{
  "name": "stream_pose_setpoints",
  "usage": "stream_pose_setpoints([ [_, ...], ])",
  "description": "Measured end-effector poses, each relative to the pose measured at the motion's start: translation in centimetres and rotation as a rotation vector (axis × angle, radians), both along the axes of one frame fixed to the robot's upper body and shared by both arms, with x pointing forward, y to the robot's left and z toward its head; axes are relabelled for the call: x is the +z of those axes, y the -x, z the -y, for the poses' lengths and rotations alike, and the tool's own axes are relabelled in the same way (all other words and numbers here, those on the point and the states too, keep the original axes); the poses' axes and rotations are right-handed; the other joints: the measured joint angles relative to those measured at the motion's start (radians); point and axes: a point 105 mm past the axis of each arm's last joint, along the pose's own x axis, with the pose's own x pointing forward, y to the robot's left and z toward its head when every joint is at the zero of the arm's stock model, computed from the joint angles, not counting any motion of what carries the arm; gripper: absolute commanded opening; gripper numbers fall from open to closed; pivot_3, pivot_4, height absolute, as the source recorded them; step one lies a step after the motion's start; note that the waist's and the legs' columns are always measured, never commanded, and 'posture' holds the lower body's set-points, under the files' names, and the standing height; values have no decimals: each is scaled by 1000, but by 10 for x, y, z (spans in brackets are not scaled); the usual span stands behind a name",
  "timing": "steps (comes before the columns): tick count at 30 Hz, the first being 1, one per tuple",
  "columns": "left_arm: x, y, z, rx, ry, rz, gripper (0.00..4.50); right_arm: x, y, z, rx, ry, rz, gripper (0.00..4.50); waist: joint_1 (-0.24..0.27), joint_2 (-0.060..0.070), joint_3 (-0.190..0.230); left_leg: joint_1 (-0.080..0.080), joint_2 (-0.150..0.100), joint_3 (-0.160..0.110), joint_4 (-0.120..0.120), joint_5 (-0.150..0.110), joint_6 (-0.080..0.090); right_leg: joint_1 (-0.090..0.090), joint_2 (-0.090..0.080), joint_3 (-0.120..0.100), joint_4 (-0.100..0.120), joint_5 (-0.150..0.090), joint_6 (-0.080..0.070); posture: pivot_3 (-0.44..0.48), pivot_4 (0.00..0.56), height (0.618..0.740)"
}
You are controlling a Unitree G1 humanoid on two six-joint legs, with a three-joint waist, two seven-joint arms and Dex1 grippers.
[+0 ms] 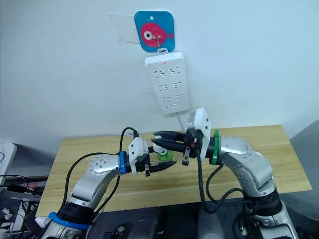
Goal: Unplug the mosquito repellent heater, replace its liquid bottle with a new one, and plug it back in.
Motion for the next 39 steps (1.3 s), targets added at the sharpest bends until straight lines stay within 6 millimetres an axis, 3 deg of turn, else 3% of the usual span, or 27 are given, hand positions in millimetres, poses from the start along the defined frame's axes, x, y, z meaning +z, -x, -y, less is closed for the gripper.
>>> stream_pose_setpoints([
  [5, -6, 2, -12, 33, -21, -15, 2268, -11, -17, 17, -198, 6, -17, 253, 3, 0, 0, 0, 0, 0, 0, 0, 1, 0, 0, 0, 0, 0, 0, -92, 239, 740],
  [9, -11, 6, -25, 59, -38, -39, 2268, -59, -41, 47, -477, 86, -53, 253, 3, 0, 0, 0, -1, 1, 0, 1, -1, -1, 0, 1, 0, 0, 0, -87, 240, 740],
  [19, -2, 13, -19, 31, -34, -15, 2268, -162, -78, 89, -906, 196, -180, 253, 2, 1, 0, 1, -1, 2, -1, 1, -2, 0, 2, 1, 1, 0, 0, -68, 242, 740],
  [24, -5, 16, -20, 11, -53, -26, 2268, -181, -91, 103, -996, 218, -180, 253, 0, 1, 0, 1, -1, 2, -1, 1, -2, 0, 3, 1, 1, 0, 0, -56, 248, 740],
  [34, -4, 15, -19, 14, -47, -35, 2268, -198, -99, 115, -1049, 241, -200, 253, 0, 1, 0, 1, -1, 2, -1, 1, -2, 0, 3, 2, 1, 0, 0, -59, 254, 740],
  [39, -4, 15, -18, 14, -38, -36, 2268, -198, -98, 115, -1041, 240, -199, 1931, 0, 1, 0, 1, -1, 2, -1, 1, -2, 0, 3, 2, 1, 0, 0, -63, 257, 740],
])
